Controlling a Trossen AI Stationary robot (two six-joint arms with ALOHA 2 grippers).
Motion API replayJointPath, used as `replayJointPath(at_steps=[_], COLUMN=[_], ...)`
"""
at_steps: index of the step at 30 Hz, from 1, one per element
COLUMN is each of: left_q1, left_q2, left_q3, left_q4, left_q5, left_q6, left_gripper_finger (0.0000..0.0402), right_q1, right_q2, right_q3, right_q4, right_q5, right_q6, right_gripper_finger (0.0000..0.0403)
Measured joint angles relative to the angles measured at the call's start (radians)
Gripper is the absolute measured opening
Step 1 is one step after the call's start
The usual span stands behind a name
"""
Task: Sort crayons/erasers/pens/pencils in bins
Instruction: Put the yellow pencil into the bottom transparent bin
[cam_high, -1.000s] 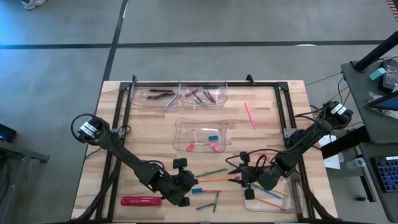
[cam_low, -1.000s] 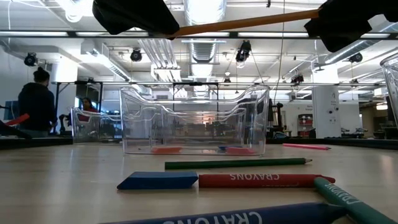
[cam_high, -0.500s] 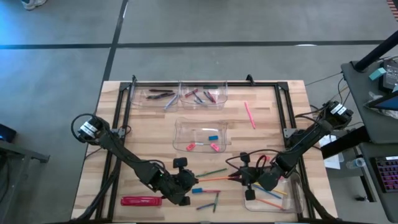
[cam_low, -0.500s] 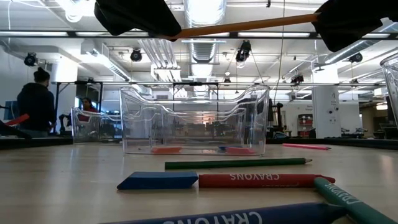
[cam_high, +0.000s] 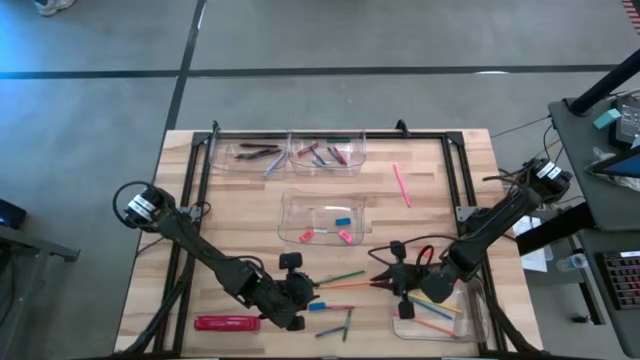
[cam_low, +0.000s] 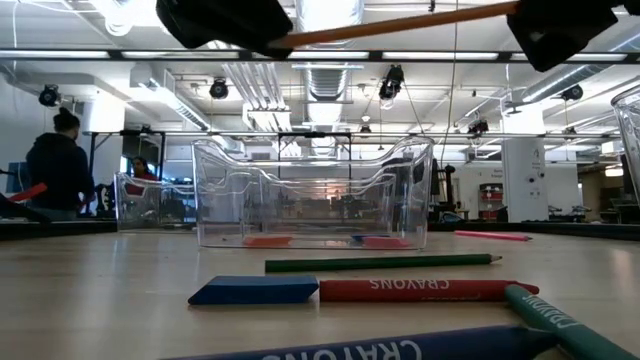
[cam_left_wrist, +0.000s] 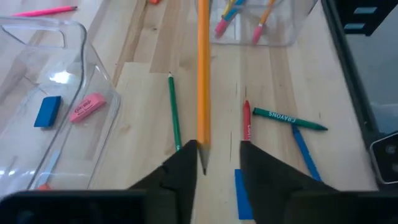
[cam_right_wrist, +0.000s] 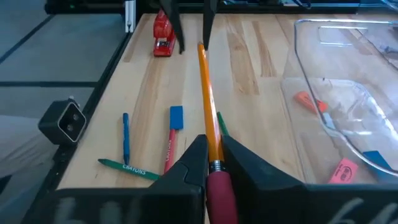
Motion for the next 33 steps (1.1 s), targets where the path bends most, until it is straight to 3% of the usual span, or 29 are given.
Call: replayJointPath(at_steps=[7,17,23,28,33], left_q1=[0.001,0.002,0.001,0.001,0.001], left_q2=[-0.075,-0.123,-0.128,-0.128,-0.128], left_q3=[0.0,-0.004,-0.01,-0.011,-0.014], left_q4=[0.002,0.002,0.002,0.003,0.019], left_q5=[-0.021,-0.083,-0.084,-0.084,-0.084], left_q6=[0.026,0.054,0.052,0.051,0.051], left_gripper_finger=[0.0154,0.0158,0.0158,0.0158,0.0158], right_q1=[0.005,0.018,0.023,0.027,0.05], right_q2=[-0.068,-0.139,-0.2,-0.205,-0.17], right_q3=[0.0,0.006,0.129,0.345,0.546], right_q4=[-0.107,-0.173,-0.496,-0.856,-1.102], right_q5=[-0.007,-0.063,-0.155,-0.238,-0.303], right_q6=[0.089,0.116,0.259,0.381,0.471], right_gripper_finger=[0.0026,0.0026,0.0027,0.0027,0.0027])
